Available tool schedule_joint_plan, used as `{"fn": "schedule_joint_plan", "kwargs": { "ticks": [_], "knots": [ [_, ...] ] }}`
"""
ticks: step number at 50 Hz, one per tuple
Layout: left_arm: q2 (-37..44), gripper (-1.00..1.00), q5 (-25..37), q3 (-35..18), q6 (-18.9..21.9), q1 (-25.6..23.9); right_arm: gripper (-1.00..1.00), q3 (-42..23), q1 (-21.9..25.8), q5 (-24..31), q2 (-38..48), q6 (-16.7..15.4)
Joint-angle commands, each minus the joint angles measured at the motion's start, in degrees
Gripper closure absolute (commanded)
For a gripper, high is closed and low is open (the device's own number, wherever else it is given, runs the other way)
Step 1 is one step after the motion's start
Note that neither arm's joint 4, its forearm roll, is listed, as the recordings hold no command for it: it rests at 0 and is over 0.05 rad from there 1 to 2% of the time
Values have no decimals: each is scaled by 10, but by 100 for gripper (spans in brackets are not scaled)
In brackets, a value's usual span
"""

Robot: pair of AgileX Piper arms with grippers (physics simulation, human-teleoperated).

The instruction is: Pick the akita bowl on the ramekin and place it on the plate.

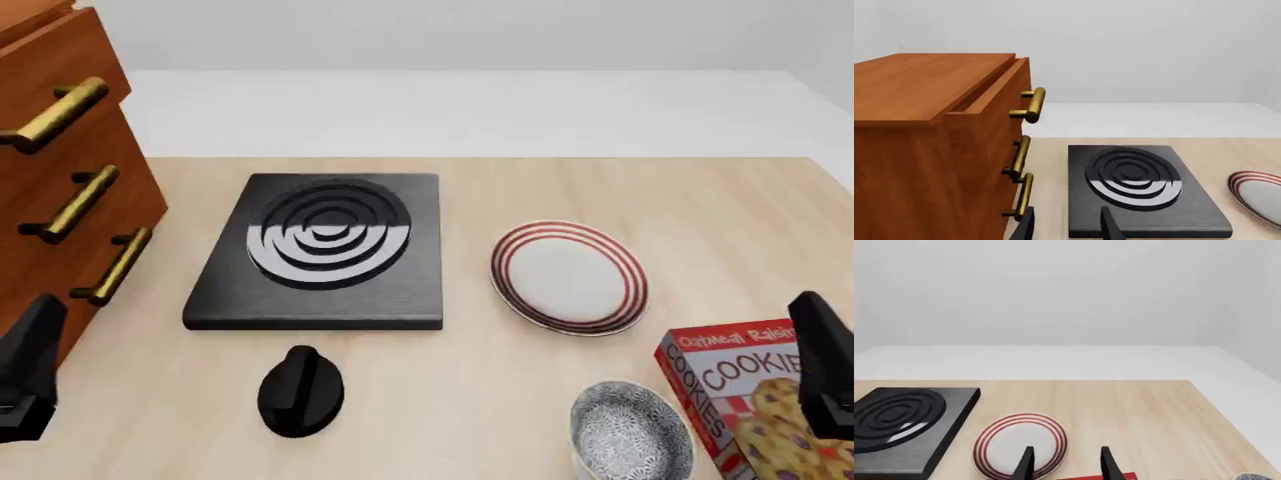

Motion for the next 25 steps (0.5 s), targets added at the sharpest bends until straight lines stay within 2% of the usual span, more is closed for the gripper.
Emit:
{"fn": "schedule_joint_plan", "kwargs": {
  "ticks": [1, 3, 15, 16, 17, 20, 25],
  "knots": [
    [0, -100, 0, 0, 0, 0, -100, -8, -3, 16, 2, -4],
    [0, -100, 0, 0, 0, 0, -100, -11, -7, 18, 0, 5],
    [0, -100, 0, 0, 0, 0, -100, -49, -10, 55, 0, 0],
    [0, -100, 0, 0, 0, 0, -100, -55, -3, 65, 1, -35],
    [0, -100, 0, 0, 0, 0, -100, -64, 6, 71, 0, -41],
    [0, -100, 0, 0, 0, 0, -100, -86, -6, 89, -1, -17],
    [0, -100, 0, 0, 0, 0, -100, -140, -3, 143, -1, -9]
  ]
}}
